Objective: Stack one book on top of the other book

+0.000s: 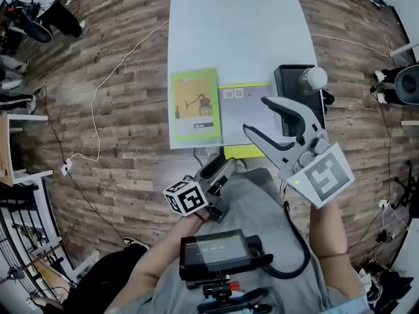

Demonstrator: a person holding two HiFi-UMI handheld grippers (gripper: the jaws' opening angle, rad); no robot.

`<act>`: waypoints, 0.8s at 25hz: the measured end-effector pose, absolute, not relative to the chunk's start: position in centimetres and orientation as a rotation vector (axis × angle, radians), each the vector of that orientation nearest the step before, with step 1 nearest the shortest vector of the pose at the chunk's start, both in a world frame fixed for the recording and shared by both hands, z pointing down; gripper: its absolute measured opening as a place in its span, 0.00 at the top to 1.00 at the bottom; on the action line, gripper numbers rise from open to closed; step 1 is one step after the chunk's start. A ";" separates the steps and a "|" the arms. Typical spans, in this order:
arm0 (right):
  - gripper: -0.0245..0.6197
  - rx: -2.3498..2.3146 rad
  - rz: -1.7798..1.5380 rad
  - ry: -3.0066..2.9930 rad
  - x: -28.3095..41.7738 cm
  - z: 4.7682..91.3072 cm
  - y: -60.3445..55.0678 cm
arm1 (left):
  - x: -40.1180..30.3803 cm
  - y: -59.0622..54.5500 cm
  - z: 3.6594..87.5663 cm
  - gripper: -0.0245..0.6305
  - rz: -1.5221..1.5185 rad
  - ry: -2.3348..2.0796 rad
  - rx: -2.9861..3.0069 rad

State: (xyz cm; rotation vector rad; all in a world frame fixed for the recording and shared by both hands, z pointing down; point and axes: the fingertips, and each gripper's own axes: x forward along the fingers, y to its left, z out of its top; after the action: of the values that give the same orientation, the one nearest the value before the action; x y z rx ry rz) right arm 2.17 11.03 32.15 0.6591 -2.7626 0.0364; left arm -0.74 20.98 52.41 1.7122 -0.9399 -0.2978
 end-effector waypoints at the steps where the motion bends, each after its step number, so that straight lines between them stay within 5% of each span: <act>1: 0.60 0.720 0.190 -2.780 3.8 33.8 12.3 | -0.8 21.3 52.7 0.60 -0.297 -0.927 1.704; 9: 0.60 1.155 1.275 -2.586 11.4 50.1 19.1 | -0.5 22.9 57.1 0.60 -0.331 -0.872 1.542; 20: 0.60 1.269 2.118 -2.212 13.4 61.2 22.0 | 1.3 24.3 63.0 0.60 -0.488 -0.811 1.363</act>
State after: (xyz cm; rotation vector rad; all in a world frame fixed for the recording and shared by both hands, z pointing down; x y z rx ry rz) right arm 13.39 21.98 61.17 1.2692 -2.2118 2.1177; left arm 1.29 24.28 62.96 1.3630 -0.8105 -0.4884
